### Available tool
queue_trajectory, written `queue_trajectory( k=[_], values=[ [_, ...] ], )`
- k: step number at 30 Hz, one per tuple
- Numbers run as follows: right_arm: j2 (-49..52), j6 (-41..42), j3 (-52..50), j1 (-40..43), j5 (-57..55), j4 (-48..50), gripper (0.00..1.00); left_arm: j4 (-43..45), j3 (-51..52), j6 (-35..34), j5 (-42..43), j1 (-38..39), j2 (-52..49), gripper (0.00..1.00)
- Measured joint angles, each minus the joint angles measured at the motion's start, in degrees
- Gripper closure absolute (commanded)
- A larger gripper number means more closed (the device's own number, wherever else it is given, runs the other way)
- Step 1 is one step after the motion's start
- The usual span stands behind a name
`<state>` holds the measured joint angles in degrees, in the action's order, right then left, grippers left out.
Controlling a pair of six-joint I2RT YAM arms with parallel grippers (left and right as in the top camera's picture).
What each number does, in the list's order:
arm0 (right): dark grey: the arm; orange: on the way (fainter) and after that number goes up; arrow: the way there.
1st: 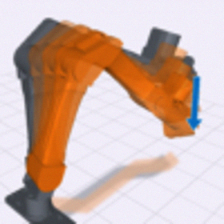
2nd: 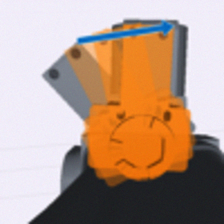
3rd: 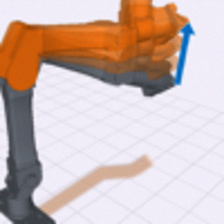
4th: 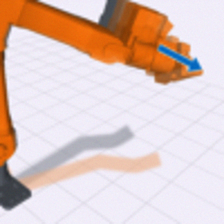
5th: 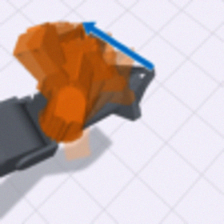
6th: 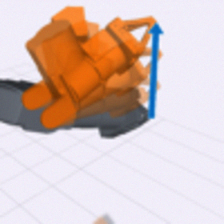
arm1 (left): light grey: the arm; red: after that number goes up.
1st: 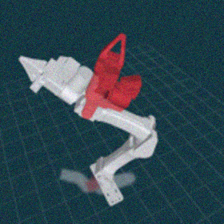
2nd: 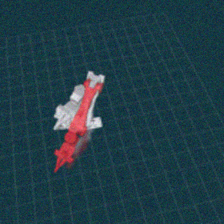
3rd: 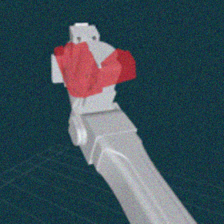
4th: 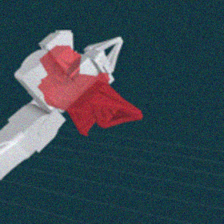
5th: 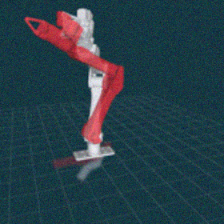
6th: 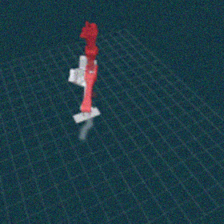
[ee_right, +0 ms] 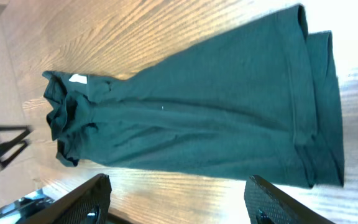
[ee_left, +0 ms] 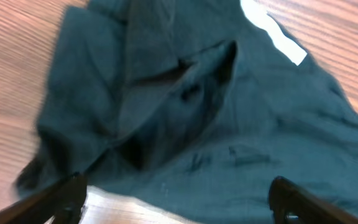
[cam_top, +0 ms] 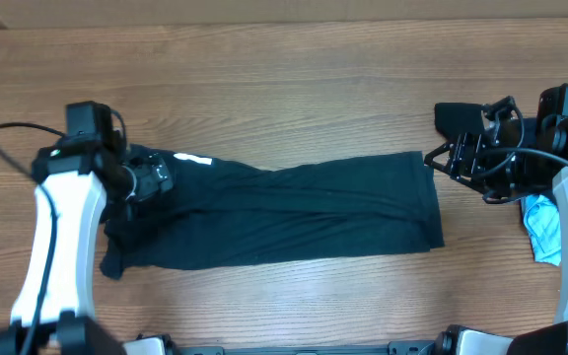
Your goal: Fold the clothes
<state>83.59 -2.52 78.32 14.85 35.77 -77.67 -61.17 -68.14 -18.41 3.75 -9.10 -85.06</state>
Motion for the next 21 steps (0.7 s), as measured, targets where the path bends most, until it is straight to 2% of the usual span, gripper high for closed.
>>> queue_trajectory(
  k=[2, 4, 5, 7, 10, 15, 16, 17, 18, 19, 20, 21],
  values=[
    [0.04, 0.02, -0.02, 0.00, -0.02, -2.08, 0.28, 6.56, 0.42, -0.59, 1.42, 0.00, -9.77, 0.27],
    [0.07, -0.02, -0.02, 0.00, -0.02, -3.32, 0.28, 8.17, 0.48, 0.15, 2.16, 0.00, -15.06, 0.83],
    [0.07, 0.02, -0.02, 0.00, -0.02, -3.41, 0.28, 8.00, 0.50, 0.72, 2.25, 0.00, -16.63, 0.96],
    [0.07, 0.00, -0.02, 0.00, -0.04, -3.52, 0.28, 5.66, 0.57, 1.53, 2.27, 0.00, -17.75, 0.96],
    [0.07, 0.02, -0.02, 0.00, -0.04, -3.67, 0.29, -2.43, 0.63, 1.62, 2.64, 0.00, -17.33, 0.96],
    [0.07, 0.02, -0.02, 0.00, -0.02, -3.82, 0.29, -8.52, 0.68, -0.17, -2.34, 0.00, -9.73, 0.96],
    [0.07, 0.00, -0.02, 0.00, -0.02, -3.82, 0.29, -9.51, 0.68, -0.46, -3.52, -0.02, -8.96, 0.73],
    [0.07, 0.00, -0.02, 0.02, -0.02, -3.69, 0.29, -10.69, 0.68, -0.59, -4.72, -0.02, -8.70, 0.62],
    [0.07, 0.02, -0.02, 0.00, -0.02, -3.69, 0.29, -11.41, 0.68, -0.92, -6.47, 0.00, -8.70, 0.44],
    [0.07, 0.04, -0.02, 0.00, -0.02, -3.63, 0.28, -11.74, 0.68, -1.07, -7.72, -0.04, -8.70, 0.38],
    [0.07, 0.02, -0.02, 0.00, -0.02, -3.48, 0.28, -12.07, 0.68, -1.03, -8.98, -0.04, -8.70, 0.37],
    [0.07, 0.02, -0.02, 0.02, -0.02, -3.34, 0.28, -12.11, 0.68, -1.05, -10.14, -0.07, -8.70, 0.31]
  ],
)
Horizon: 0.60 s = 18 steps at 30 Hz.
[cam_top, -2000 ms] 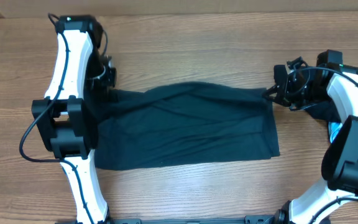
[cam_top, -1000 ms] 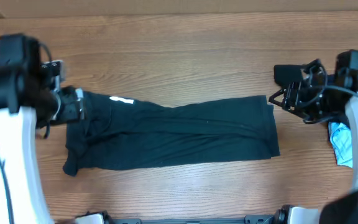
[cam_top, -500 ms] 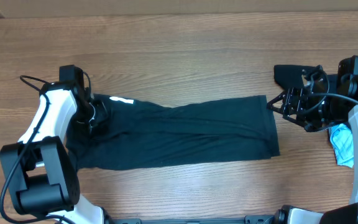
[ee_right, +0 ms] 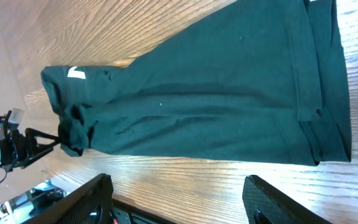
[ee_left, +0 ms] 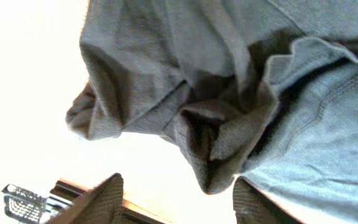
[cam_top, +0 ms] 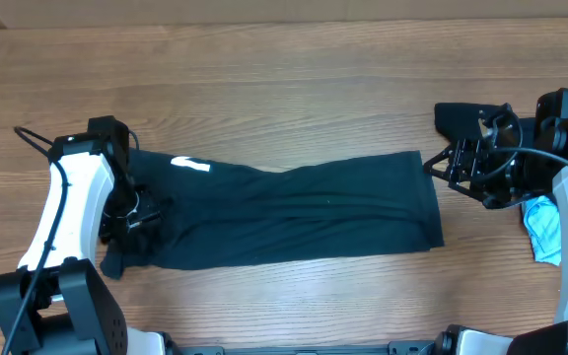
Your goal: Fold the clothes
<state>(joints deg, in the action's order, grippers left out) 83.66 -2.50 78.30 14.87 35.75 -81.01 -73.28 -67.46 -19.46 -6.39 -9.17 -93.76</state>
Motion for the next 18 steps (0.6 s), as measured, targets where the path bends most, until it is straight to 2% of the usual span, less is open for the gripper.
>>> queue_trajectory(
  k=[1, 3, 5, 6, 7, 9, 12, 13, 14, 15, 18],
  values=[
    [0.00, 0.00, 0.00, -0.02, 0.00, 0.13, 0.28, 0.17, 0.00, -0.07, -0.50, -0.11, 0.00, 0.26],
    [0.00, 0.00, 0.00, 0.00, 0.00, 0.48, 0.28, 1.31, 0.00, 0.00, -1.25, -0.74, 0.00, 0.27],
    [0.00, -0.02, 0.00, 0.00, -0.04, 0.66, 0.27, 5.05, 0.02, -0.09, -1.55, -2.29, 0.00, 0.40],
    [0.04, 0.04, 0.00, -0.02, -0.44, 0.70, 0.28, 7.52, 0.02, 0.04, -0.96, -3.32, 0.00, 0.58],
    [0.07, 0.59, 0.00, -0.02, -1.40, 0.74, 0.27, 9.22, 0.04, 0.31, -0.13, -3.85, 0.00, 0.66],
    [0.48, 1.99, 0.00, 0.00, -4.02, 0.85, 0.27, 13.49, 0.04, 3.96, 4.13, -4.07, -0.02, 0.67],
    [1.53, 3.41, -0.35, 0.00, -6.10, 1.14, 0.27, 14.93, 0.04, 5.90, 6.75, -2.10, -1.38, 0.87],
    [1.88, 4.50, -0.94, -0.02, -7.23, 1.36, 0.22, 15.39, 0.02, 6.47, 7.56, -1.27, -3.58, 0.95],
    [2.38, 6.01, -1.33, -0.02, -9.14, 1.95, 0.19, 15.39, 0.04, 6.60, 8.07, -1.01, -6.29, 0.92],
    [3.34, 7.91, -2.12, 0.15, -11.58, 3.74, 0.13, 14.05, 0.04, 6.93, 8.37, -1.22, -8.79, 0.73],
    [7.39, 8.87, -4.15, 1.68, -13.62, 7.58, 0.08, 11.30, 0.04, 7.52, 9.20, -4.48, -11.17, 0.50]
  ],
)
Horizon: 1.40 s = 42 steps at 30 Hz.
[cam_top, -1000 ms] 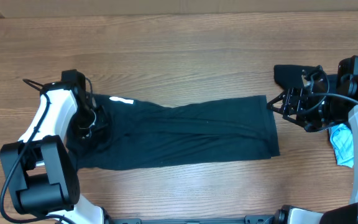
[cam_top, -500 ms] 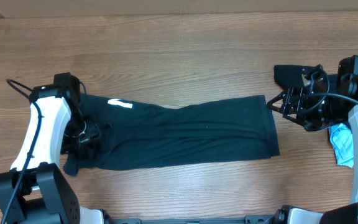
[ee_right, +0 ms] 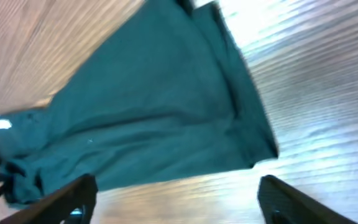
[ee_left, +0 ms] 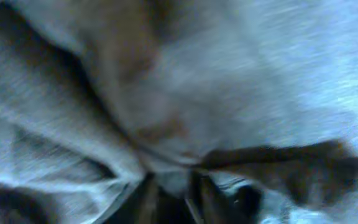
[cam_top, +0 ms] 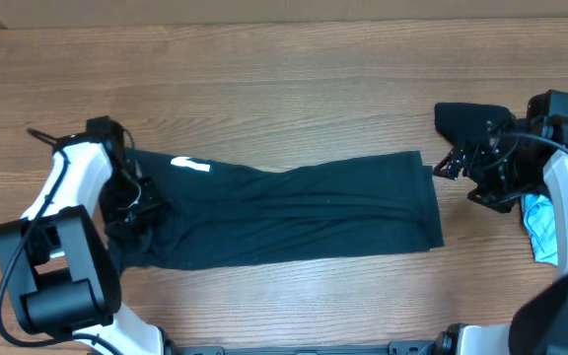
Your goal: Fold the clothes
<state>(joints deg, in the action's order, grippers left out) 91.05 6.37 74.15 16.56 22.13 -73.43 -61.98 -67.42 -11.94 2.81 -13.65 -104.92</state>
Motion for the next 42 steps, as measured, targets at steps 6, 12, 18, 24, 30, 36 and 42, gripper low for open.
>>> queue_trajectory(
  k=[6, 12, 18, 24, 30, 36, 42],
  values=[
    [19.69, -5.01, -4.81, 1.18, -0.02, 6.56, 0.08, -3.50, -3.78, 3.21, 10.25, -7.08, 4.35, 0.41],
    [21.27, -13.00, -9.86, 1.27, 13.09, 8.33, 0.25, -5.55, -7.15, 5.16, 13.09, -7.08, 13.66, 0.38],
    [22.93, -13.05, -13.73, -0.70, 20.92, 14.47, 0.80, -5.64, -7.15, 6.16, 13.27, -7.08, 13.68, 0.38],
    [21.55, -0.92, -9.88, -0.24, 7.48, 12.70, 0.92, -6.73, -7.17, 6.38, 13.33, -7.08, 13.68, 0.39],
    [15.02, 2.54, -5.68, 0.04, -3.43, 11.26, 0.06, -6.75, -7.17, 6.40, 13.33, -7.08, 13.68, 0.38],
    [14.80, -4.70, -5.68, 8.79, 0.37, 14.19, 0.00, -6.82, -7.17, 6.40, 13.33, -7.08, 13.68, 0.38],
    [20.15, -14.14, -5.68, 15.58, 13.31, 17.75, 0.01, -5.75, -7.17, 6.43, 13.31, -7.08, 13.68, 0.37]
  ],
)
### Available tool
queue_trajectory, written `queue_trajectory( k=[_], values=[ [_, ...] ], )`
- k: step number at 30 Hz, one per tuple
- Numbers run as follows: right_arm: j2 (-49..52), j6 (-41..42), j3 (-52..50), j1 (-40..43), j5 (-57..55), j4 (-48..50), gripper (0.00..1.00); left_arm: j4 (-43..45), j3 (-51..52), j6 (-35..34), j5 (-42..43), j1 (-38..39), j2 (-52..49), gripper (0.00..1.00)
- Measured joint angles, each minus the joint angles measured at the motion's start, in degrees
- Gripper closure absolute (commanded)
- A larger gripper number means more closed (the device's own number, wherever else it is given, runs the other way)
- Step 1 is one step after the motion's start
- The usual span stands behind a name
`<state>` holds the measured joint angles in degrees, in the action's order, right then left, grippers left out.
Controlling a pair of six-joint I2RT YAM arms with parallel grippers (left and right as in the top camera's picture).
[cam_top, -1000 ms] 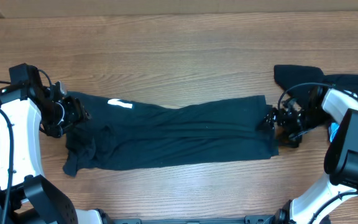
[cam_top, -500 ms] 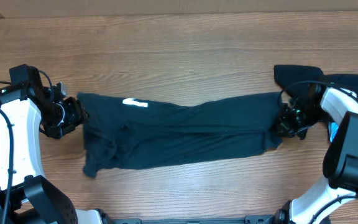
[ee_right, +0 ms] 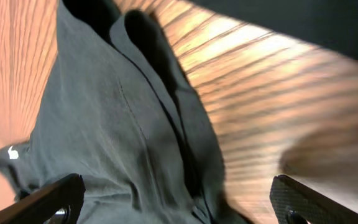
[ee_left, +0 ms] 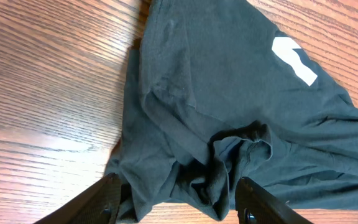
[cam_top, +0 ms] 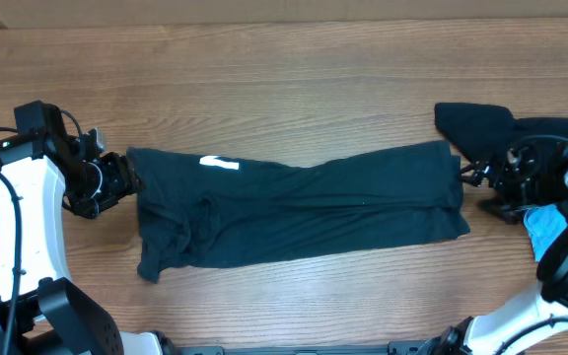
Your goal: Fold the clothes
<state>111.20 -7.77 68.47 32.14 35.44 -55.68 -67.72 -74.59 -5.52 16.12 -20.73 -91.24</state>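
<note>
A dark green garment [cam_top: 304, 212] lies stretched left to right across the wooden table, with a white label [cam_top: 218, 163] near its left end. Its lower left corner is bunched. My left gripper [cam_top: 121, 184] sits at the garment's left edge. In the left wrist view it [ee_left: 180, 202] is open, fingers wide apart on either side of the crumpled cloth [ee_left: 229, 155]. My right gripper [cam_top: 481, 187] is at the garment's right edge. In the right wrist view it [ee_right: 179, 202] is open, low over the folded hem [ee_right: 117, 124].
A second dark cloth [cam_top: 473, 122] lies crumpled at the back right, just beyond the garment's right end. A light blue cloth [cam_top: 544, 230] lies at the right edge under my right arm. Bare wood table [cam_top: 284, 79] stretches behind the garment.
The garment now lies a little further right. My left gripper, then pressed into the cloth's left end, now stands open just left of it. My right gripper has come down to the right hem.
My left gripper hovered open over the garment's bunched left end, then sat lower on that corner, then was pressed close into the cloth. My right gripper stayed open off the right hem. Now the garment lies shifted right and both grippers are open at its ends.
</note>
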Motion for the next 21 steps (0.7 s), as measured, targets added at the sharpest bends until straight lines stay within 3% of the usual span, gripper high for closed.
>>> queue_trajectory(
  k=[4, 8, 17, 21],
  values=[
    [2.97, -2.91, 1.01, -2.84, 6.27, 1.81, 0.05, 0.00, 0.00, -0.02, 0.02, 0.00, 0.00, 0.38],
    [4.50, -4.90, 1.40, -5.60, 8.17, 2.10, 0.20, 0.02, 0.00, -0.02, 0.02, 0.00, 0.00, 0.38],
    [4.44, -1.38, 1.86, 0.07, 5.92, 0.52, 0.09, -0.04, 0.00, -0.02, 0.87, 0.00, 0.00, 0.38],
    [2.95, -3.89, -1.16, -1.57, 7.45, 3.89, 0.13, -0.15, 0.00, -0.02, 0.87, 0.00, 0.00, 0.38]
  ],
)
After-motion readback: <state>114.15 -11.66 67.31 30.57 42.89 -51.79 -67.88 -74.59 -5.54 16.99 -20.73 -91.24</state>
